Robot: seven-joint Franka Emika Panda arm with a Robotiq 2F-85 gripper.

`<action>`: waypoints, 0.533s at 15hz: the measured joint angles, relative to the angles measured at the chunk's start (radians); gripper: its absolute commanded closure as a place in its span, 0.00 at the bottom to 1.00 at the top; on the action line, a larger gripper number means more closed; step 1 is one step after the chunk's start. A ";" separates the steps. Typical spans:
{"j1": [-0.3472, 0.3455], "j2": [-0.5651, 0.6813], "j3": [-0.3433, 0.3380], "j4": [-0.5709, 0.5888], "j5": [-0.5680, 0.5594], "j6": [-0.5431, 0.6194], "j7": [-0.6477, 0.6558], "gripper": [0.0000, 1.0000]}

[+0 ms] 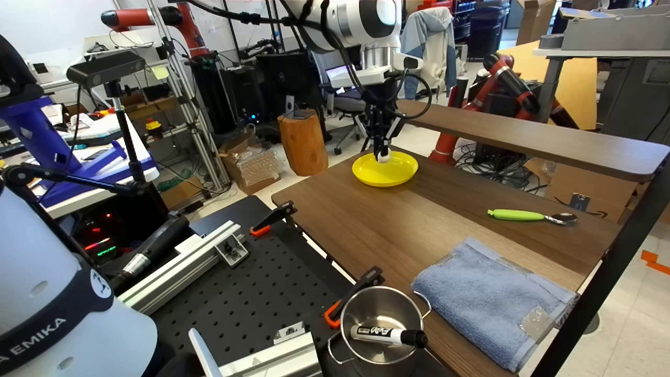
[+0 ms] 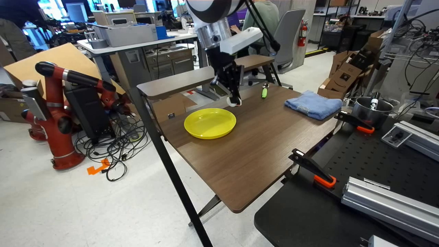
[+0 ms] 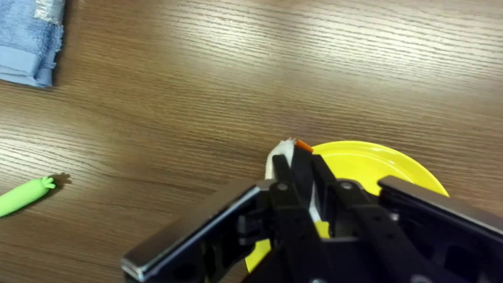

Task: Put the white sponge with a black strap on the yellow plate

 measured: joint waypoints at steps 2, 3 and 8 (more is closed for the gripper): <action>0.006 0.004 0.002 0.003 0.000 0.025 0.007 0.96; 0.007 0.008 0.003 0.007 0.000 0.034 0.009 0.96; 0.008 0.055 0.005 0.064 0.000 0.046 0.020 0.96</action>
